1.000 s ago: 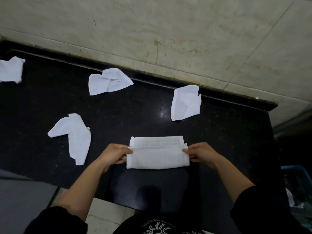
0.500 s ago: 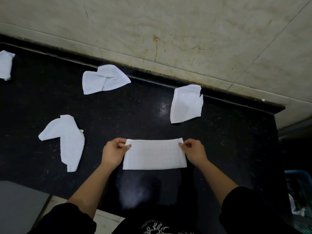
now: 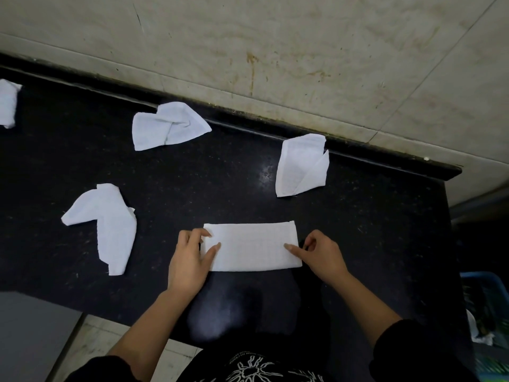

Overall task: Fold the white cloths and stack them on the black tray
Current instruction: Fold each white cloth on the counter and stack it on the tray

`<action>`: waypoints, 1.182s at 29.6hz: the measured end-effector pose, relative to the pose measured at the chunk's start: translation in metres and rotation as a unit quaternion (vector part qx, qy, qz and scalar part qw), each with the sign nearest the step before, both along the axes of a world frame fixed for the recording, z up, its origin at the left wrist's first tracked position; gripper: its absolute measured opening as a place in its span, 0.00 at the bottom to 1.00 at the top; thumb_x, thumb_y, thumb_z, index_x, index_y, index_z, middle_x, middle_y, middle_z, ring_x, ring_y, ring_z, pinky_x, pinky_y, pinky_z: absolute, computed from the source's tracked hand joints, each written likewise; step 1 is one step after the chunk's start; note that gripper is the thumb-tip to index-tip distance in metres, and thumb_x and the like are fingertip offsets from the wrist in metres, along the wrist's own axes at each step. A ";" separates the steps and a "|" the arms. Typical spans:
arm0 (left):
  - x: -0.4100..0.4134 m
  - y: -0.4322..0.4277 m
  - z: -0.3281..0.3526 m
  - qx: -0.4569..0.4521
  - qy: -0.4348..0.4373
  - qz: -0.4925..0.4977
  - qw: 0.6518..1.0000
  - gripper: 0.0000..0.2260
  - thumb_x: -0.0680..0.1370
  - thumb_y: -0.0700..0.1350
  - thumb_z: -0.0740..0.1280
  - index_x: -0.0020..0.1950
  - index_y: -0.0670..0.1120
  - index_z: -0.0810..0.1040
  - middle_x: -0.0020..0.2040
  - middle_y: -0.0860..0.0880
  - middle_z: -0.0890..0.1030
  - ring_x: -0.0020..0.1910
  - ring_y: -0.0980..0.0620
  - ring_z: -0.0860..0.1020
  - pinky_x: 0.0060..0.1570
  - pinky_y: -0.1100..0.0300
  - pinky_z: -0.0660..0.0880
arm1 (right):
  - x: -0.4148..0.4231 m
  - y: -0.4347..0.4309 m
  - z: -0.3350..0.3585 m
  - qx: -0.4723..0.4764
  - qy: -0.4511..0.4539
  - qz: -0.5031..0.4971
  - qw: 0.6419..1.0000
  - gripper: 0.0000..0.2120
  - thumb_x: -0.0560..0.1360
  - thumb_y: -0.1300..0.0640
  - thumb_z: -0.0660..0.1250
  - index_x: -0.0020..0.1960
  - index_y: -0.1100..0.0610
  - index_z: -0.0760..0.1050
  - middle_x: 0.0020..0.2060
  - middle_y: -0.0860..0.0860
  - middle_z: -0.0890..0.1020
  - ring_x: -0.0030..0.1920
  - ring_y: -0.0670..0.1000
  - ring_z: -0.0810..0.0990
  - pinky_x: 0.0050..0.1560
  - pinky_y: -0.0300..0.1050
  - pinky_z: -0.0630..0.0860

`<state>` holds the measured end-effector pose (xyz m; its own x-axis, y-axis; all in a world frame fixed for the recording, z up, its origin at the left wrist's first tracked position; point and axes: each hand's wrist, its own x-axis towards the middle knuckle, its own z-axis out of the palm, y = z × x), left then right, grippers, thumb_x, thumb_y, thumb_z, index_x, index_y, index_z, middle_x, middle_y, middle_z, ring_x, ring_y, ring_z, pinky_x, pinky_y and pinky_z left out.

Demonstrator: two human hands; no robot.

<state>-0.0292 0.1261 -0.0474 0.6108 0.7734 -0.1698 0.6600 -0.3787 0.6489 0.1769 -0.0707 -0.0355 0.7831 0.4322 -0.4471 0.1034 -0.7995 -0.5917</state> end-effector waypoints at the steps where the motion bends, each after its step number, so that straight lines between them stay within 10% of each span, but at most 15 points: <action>1: -0.004 -0.003 -0.001 -0.003 0.002 -0.003 1.000 0.12 0.76 0.55 0.68 0.56 0.55 0.72 0.53 0.55 0.68 0.40 0.56 0.75 0.35 0.57 0.77 | -0.004 -0.003 -0.001 -0.002 0.005 0.007 1.000 0.23 0.65 0.39 0.76 0.42 0.56 0.72 0.37 0.50 0.78 0.36 0.47 0.76 0.36 0.44 0.75; 16: -0.025 -0.011 -0.020 -0.070 -0.017 0.027 0.997 0.10 0.75 0.50 0.72 0.52 0.53 0.75 0.50 0.52 0.70 0.41 0.54 0.75 0.40 0.63 0.72 | -0.023 0.009 -0.013 -0.085 0.073 -0.084 0.990 0.20 0.63 0.51 0.80 0.38 0.62 0.73 0.39 0.59 0.83 0.38 0.55 0.84 0.40 0.49 0.82; 22: -0.025 -0.009 -0.020 -0.089 -0.016 0.024 0.996 0.10 0.74 0.49 0.72 0.51 0.53 0.74 0.49 0.52 0.71 0.44 0.53 0.75 0.46 0.58 0.76 | -0.025 0.016 -0.004 -0.052 0.168 -0.163 0.971 0.22 0.66 0.59 0.77 0.54 0.67 0.74 0.50 0.60 0.80 0.43 0.54 0.78 0.30 0.41 0.71; 35: -0.028 -0.001 -0.021 -0.134 -0.078 0.058 0.986 0.05 0.78 0.47 0.68 0.53 0.50 0.78 0.48 0.48 0.76 0.41 0.54 0.75 0.42 0.66 0.71 | -0.021 0.024 0.008 0.055 0.116 -0.190 0.973 0.04 0.71 0.63 0.71 0.39 0.61 0.77 0.42 0.56 0.81 0.43 0.54 0.79 0.43 0.45 0.76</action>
<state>-0.0569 0.1247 -0.0680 0.5559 0.7797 -0.2880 0.5729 -0.1084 0.8124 0.1561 -0.0466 -0.0279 0.7799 0.1859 -0.5976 -0.3342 -0.6836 -0.6488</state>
